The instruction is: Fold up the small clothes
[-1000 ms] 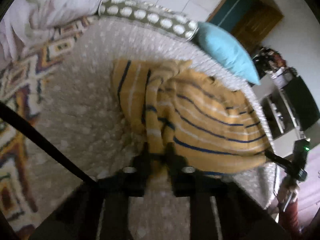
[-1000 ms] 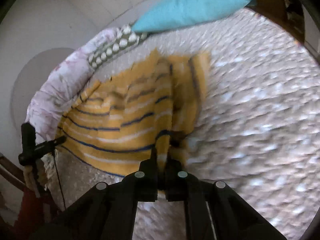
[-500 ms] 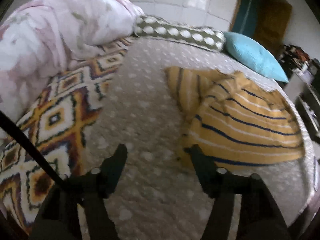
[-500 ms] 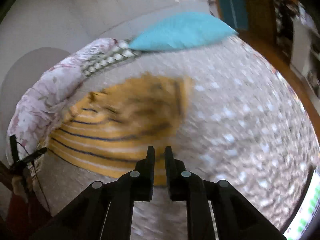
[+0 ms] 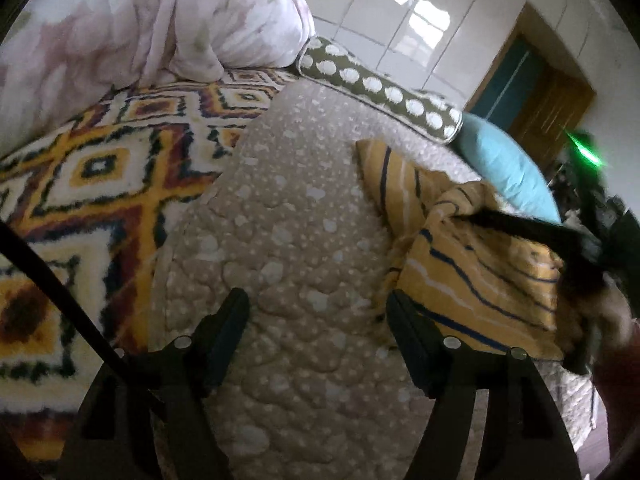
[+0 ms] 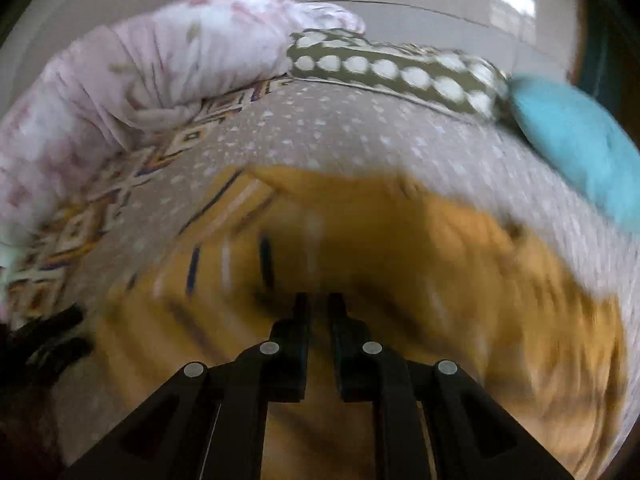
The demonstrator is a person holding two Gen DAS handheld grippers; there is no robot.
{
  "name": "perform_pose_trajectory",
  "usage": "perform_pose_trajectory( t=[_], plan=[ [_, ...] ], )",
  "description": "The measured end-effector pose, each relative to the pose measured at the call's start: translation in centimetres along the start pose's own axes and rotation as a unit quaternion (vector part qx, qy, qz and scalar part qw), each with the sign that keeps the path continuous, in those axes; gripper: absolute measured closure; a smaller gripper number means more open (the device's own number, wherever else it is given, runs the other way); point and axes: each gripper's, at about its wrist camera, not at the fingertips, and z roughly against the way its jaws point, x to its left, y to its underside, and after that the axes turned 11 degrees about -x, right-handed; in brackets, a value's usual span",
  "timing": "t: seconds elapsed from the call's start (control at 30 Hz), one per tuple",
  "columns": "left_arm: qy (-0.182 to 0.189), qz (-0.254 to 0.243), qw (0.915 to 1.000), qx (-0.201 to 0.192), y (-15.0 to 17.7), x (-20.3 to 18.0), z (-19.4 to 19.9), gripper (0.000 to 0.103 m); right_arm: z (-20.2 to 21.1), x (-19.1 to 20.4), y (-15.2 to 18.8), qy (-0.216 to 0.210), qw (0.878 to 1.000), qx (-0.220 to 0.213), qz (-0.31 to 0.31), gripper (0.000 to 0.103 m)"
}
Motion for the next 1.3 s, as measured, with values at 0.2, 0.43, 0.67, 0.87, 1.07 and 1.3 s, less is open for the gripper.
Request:
perform_pose_trajectory(
  t=[0.2,0.43,0.67,0.87,1.07,1.3],
  plan=[
    [0.01,0.007,0.9999,-0.008,0.0,0.4,0.2,0.033,-7.7,3.5,-4.8,0.015,0.998,0.038,0.042,0.092],
    [0.011,0.007,0.9998,-0.012,0.2,0.5,0.4,0.033,-9.5,5.5,-6.4,0.054,0.996,0.038,0.054,0.092],
    [0.01,0.004,0.9999,-0.011,0.2,0.5,0.4,0.033,-0.6,-0.1,-4.5,0.005,0.998,0.027,-0.056,0.07],
    [-0.004,-0.011,0.9999,-0.009,0.3,0.0,0.2,0.033,8.2,-12.6,2.3,0.032,0.985,0.019,-0.17,0.061],
    [-0.02,-0.028,0.9994,0.0,0.4,-0.5,-0.1,0.033,11.8,-24.5,11.1,0.15,0.95,0.065,-0.267,0.055],
    [-0.034,-0.051,0.9981,0.008,0.4,-1.1,-0.4,0.029,20.3,-24.8,15.9,0.163,0.946,-0.029,-0.28,0.047]
  ],
)
